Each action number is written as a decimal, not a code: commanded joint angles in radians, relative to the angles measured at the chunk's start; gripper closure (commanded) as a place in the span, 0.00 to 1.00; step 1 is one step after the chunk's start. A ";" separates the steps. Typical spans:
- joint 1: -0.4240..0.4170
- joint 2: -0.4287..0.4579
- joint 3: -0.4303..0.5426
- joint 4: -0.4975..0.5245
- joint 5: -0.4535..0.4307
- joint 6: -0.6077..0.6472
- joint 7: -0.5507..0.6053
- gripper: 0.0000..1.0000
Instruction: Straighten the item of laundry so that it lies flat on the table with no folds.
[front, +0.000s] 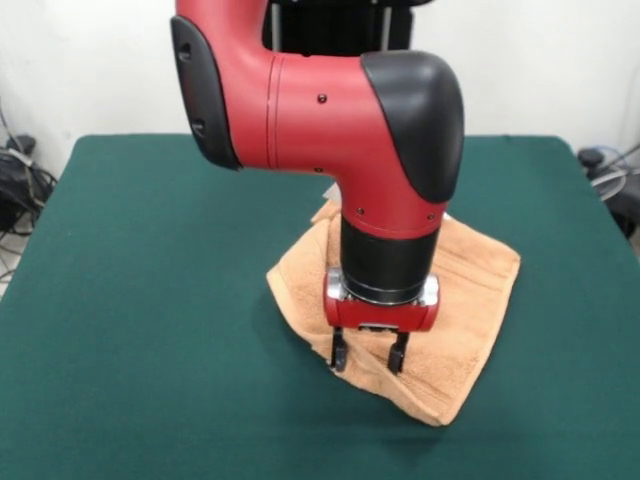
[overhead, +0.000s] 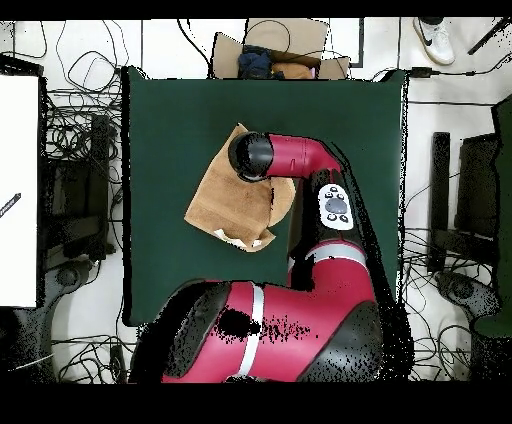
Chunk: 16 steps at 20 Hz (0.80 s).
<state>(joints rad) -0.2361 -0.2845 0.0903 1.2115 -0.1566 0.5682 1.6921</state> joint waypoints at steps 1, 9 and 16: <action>0.033 0.022 0.067 -0.011 0.041 0.049 0.112 0.00; 0.077 -0.121 0.048 0.004 0.065 0.266 0.097 0.00; 0.078 -0.198 0.063 -0.060 0.139 0.505 0.126 0.00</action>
<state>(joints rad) -0.1756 -0.4010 0.0903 1.1764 -0.0786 0.9190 1.6921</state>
